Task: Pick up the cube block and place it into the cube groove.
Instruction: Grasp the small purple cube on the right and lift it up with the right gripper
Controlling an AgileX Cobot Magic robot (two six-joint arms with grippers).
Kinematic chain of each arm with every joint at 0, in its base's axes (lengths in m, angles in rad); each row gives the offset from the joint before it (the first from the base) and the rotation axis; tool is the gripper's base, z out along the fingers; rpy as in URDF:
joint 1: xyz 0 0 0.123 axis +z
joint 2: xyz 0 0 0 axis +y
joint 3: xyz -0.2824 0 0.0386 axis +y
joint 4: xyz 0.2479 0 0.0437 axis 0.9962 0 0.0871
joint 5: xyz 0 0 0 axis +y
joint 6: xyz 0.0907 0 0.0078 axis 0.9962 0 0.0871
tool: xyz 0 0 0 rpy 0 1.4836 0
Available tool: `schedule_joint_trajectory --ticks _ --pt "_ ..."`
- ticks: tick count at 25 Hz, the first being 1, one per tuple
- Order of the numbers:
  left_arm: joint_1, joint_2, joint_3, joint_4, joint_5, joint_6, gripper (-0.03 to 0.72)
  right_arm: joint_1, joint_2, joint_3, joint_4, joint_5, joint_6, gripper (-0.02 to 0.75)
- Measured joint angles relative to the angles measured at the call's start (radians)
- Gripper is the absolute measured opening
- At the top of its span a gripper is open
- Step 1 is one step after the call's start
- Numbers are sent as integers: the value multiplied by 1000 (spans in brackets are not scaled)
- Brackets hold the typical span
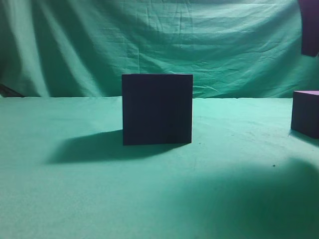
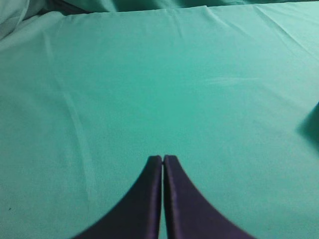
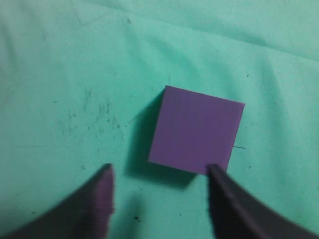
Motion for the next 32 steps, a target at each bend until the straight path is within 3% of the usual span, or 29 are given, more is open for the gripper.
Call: schedule_joint_trajectory --ticks 3,4,20,22,25,32 --pt "0 0 0 0 0 0 0 0 40 -2 -18 -3 -1 519" --pt "0 0 0 0 0 0 0 0 54 -2 -25 -7 4 544" --pt "0 0 0 0 0 0 0 0 213 -7 -103 -124 123 540" --pt "0 0 0 0 0 0 0 0 213 -7 -107 -125 142 446" --pt "0 0 0 0 0 0 0 0 213 -10 -107 -123 158 438" --pt "0 0 0 0 0 0 0 3 215 -183 -105 81 193 438"
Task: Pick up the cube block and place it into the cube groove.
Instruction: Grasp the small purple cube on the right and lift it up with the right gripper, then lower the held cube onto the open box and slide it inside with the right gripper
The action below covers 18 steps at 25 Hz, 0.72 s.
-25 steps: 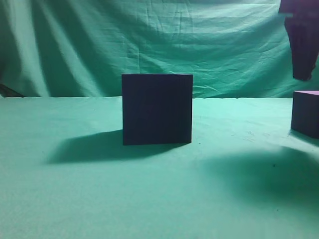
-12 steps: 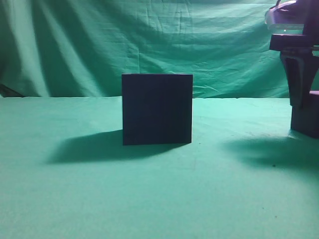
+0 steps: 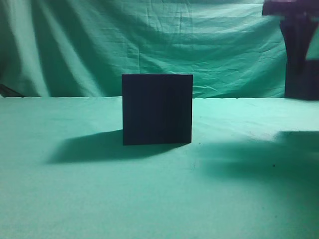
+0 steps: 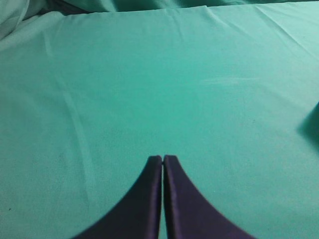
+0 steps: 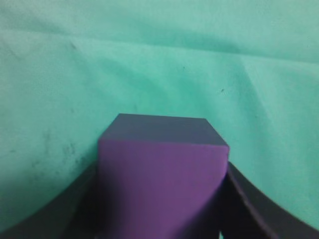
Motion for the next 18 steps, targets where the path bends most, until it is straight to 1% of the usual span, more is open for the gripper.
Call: schedule_joint_trajectory --ticks 2,5,7,9,13,16,18 --pt "0 0 0 0 0 0 0 11 0 -84 0 88 0 438" --pt "0 0 0 0 0 0 0 71 0 -187 2 167 0 438" --pt "0 0 0 0 0 0 0 134 0 -238 2 181 0 438" --pt "0 0 0 0 0 0 0 220 0 -275 4 188 16 438" --pt "0 0 0 0 0 0 0 381 11 -309 14 192 85 438" --pt "0 0 0 0 0 0 0 457 26 -317 18 199 155 438" --pt "0 0 0 0 0 0 0 483 41 -317 18 191 204 438"
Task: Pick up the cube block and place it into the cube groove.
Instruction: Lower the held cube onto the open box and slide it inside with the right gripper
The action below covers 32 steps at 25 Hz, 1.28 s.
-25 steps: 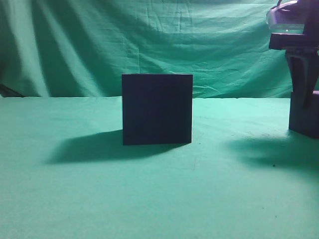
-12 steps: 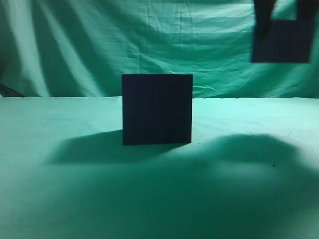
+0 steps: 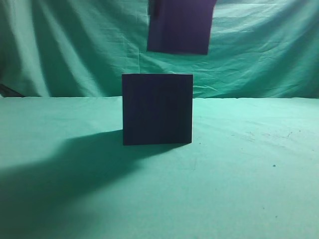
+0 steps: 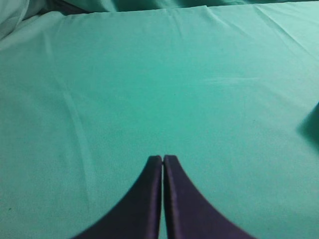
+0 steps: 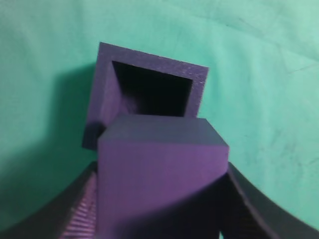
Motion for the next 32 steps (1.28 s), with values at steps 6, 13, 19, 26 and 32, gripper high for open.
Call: schedule_joint_trajectory --ticks 6,13,19,26,32 --pt "0 0 0 0 0 0 0 15 38 0 9 -52 78 438" --pt "0 0 0 0 0 0 0 15 49 0 23 -106 108 438" --pt "0 0 0 0 0 0 0 15 69 0 29 -119 115 438" --pt "0 0 0 0 0 0 0 15 96 -2 18 -128 117 438" --pt "0 0 0 0 0 0 0 15 97 -2 -5 -113 119 438"
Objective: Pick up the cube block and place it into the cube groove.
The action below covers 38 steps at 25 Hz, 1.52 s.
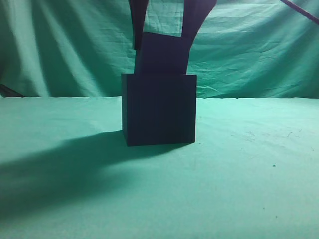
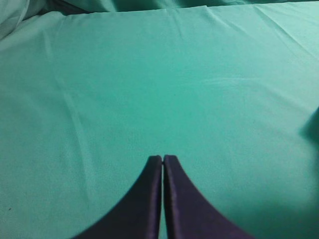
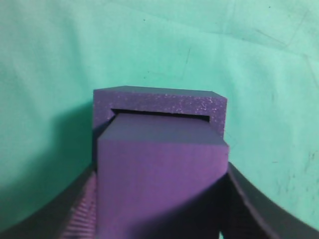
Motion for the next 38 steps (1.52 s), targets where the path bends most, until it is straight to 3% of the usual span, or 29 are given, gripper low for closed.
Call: schedule_joint_trajectory --ticks 13,17,21,24,27,29,31,38 --pt "0 0 0 0 0 0 0 0 17 0 -3 11 -154 438" --pt "0 0 0 0 0 0 0 0 17 -26 -3 45 -160 596" --pt "0 0 0 0 0 0 0 0 17 -137 -10 109 -176 586" --pt "0 0 0 0 0 0 0 0 -7 -196 -16 113 -178 398" --pt "0 0 0 0 0 0 0 0 -63 -203 -17 122 -180 152" --pt "0 0 0 0 0 0 0 0 -108 -200 -17 126 -184 52" --pt "0 0 0 0 0 0 0 0 -170 -172 -17 126 -184 0" --pt "0 0 0 0 0 0 0 0 -439 76 -15 132 -176 0"
